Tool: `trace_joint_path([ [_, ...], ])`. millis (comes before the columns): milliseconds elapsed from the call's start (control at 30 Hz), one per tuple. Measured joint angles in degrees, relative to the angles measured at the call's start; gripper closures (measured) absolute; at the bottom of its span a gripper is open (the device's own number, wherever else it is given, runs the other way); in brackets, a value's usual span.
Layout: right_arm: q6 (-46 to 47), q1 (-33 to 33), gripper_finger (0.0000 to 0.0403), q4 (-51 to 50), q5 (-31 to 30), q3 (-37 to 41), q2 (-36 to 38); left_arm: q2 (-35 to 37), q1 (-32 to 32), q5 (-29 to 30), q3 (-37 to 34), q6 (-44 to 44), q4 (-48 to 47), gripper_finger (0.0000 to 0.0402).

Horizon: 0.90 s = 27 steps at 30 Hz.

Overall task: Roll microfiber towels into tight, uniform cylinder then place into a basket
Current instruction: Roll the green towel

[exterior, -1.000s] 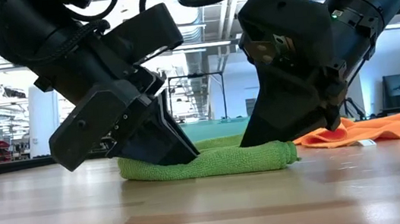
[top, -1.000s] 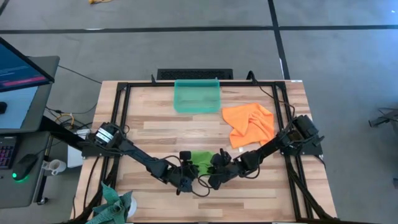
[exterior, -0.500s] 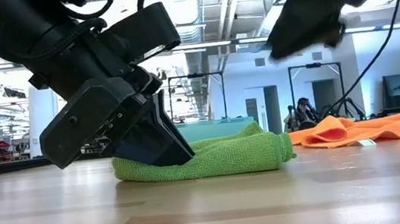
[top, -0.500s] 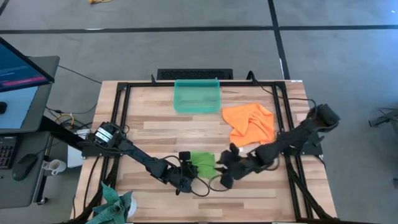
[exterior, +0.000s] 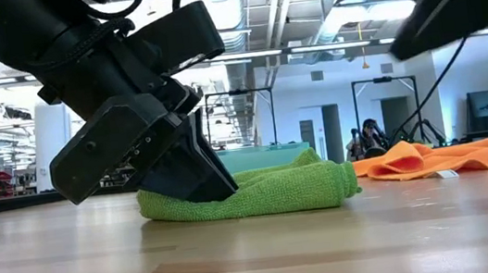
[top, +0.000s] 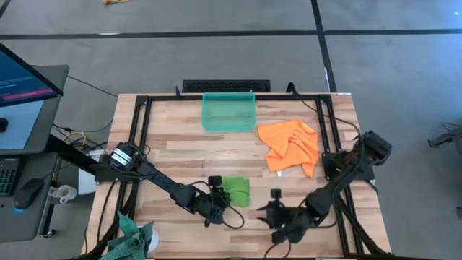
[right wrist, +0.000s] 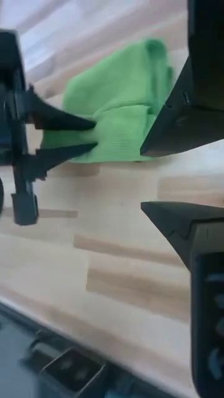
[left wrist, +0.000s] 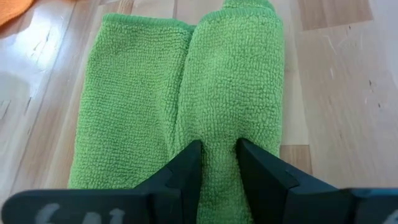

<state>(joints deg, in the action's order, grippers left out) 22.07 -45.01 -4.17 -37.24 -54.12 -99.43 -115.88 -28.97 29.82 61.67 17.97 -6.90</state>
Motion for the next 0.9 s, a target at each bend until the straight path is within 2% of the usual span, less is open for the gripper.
trace_joint_path([
  [233,-11.3,2.98,0.0266,0.08,-0.19,-8.25,-6.39,-0.06,0.02,-0.42,0.85,0.18,-2.38,0.0301],
  [533,-12.05,5.95,0.0263,-4.1,1.84,-9.61,-13.35,-0.01,-0.02,-0.42,0.85,0.4,-2.85,0.0301],
  [700,-12.09,6.95,0.0242,-4.73,1.67,-9.59,-13.43,-0.01,-0.02,-0.42,0.85,0.38,-2.79,0.0301],
  [900,-13.1,8.34,0.0191,-3.91,1.61,-9.19,-13.41,-0.01,-0.02,-0.42,0.85,0.38,-2.75,0.0301],
])
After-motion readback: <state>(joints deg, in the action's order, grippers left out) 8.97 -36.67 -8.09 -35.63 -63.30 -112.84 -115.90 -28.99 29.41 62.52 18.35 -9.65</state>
